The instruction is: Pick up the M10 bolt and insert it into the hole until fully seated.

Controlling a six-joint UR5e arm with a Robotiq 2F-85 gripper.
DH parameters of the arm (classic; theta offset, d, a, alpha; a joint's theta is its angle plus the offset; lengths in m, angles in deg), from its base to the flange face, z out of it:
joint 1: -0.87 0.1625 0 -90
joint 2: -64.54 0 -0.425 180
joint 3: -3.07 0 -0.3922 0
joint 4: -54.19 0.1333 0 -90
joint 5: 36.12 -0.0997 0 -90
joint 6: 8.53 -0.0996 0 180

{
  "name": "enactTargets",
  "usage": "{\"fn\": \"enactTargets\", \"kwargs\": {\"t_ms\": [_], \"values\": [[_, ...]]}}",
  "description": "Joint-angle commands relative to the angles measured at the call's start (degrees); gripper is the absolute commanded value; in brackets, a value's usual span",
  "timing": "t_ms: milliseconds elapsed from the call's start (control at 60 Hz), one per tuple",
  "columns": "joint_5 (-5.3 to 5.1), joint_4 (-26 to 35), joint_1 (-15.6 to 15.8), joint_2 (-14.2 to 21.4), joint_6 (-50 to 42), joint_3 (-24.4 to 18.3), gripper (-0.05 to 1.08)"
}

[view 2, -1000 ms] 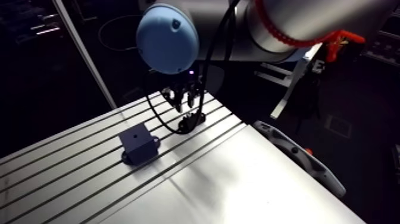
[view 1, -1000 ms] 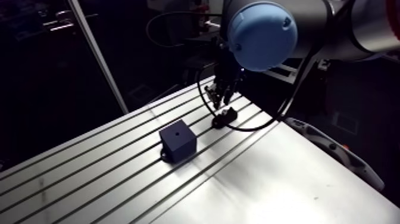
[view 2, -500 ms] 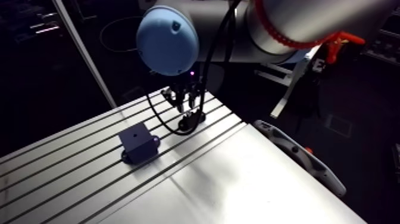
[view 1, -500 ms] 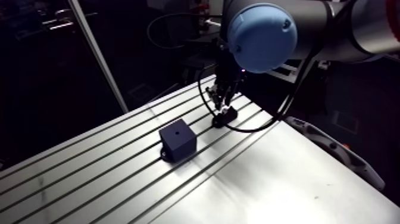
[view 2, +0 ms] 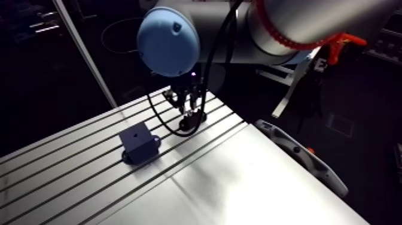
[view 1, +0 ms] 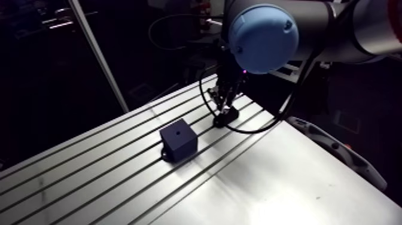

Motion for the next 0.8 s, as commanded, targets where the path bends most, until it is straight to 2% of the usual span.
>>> {"fn": "enactTargets", "kwargs": {"t_ms": [17,233,667,800], "values": [[0.14,0.0,0.0,-0.32,-0.01,0.08,0.59],[0.58,0.0,0.0,-0.41,-0.01,0.34,0.59],[0.68,0.0,0.0,-0.41,0.0,0.52,0.6],[1.11,0.0,0.0,-0.41,-0.01,0.53,0.6]]}}
